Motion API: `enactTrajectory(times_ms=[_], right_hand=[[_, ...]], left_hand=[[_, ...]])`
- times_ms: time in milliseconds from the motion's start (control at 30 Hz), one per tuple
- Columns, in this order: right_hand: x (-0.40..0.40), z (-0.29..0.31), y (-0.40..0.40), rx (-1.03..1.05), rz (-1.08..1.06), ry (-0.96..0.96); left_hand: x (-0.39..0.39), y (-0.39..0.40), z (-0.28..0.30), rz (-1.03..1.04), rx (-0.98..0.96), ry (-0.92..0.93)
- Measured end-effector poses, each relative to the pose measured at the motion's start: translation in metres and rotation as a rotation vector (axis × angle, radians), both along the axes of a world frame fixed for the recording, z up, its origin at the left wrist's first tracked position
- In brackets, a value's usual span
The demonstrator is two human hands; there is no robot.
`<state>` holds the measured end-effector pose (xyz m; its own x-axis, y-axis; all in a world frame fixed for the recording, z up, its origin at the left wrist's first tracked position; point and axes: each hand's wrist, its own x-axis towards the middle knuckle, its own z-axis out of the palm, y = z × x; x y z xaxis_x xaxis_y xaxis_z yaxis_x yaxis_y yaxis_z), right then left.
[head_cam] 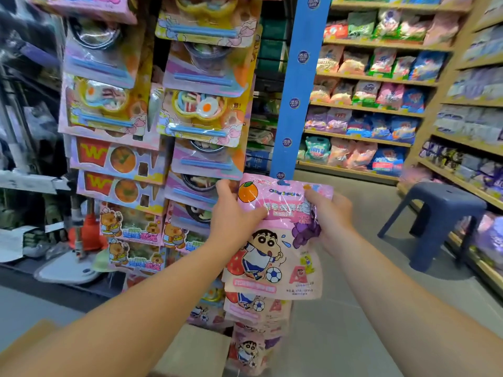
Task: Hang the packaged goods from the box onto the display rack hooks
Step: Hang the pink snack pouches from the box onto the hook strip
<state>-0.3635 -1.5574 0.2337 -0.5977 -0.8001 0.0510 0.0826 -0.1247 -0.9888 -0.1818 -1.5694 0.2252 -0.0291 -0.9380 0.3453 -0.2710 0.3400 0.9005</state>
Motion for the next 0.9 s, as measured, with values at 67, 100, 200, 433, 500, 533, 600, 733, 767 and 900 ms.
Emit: enactTrajectory(times_ms=[67,100,200,433,500,533,600,733,767,900], right_hand=[[0.0,0.003,-0.003,0.0,-0.008,-0.015],[-0.001,0.005,-0.005,-0.005,-0.006,-0.021],[-0.002,0.012,-0.009,-0.013,-0.011,-0.012],[-0.005,0.047,-0.024,-0.07,-0.05,0.126],[-0.004,0.056,-0.027,-0.07,-0.069,0.195],[-0.004,0.059,-0.029,-0.074,-0.082,0.224],[-0.004,0.061,-0.034,-0.068,-0.107,0.266],[-0.005,0.057,-0.04,-0.026,-0.153,0.269],[-0.006,0.055,-0.042,-0.012,-0.164,0.271],[-0.007,0.041,-0.043,0.075,-0.17,0.273]], left_hand=[[-0.002,0.002,-0.007,-0.004,-0.048,-0.011],[-0.003,0.002,-0.01,-0.008,-0.071,-0.031],[-0.006,0.004,-0.016,-0.051,-0.161,-0.124],[-0.024,-0.006,-0.001,-0.027,-0.155,-0.204],[-0.028,-0.009,0.002,0.005,-0.139,-0.203],[-0.031,-0.009,0.003,0.018,-0.138,-0.198],[-0.035,-0.01,0.003,0.043,-0.14,-0.18],[-0.037,-0.017,0.001,0.07,-0.135,-0.183],[-0.037,-0.018,0.001,0.074,-0.132,-0.19],[-0.031,-0.021,-0.009,0.055,-0.126,-0.256]])
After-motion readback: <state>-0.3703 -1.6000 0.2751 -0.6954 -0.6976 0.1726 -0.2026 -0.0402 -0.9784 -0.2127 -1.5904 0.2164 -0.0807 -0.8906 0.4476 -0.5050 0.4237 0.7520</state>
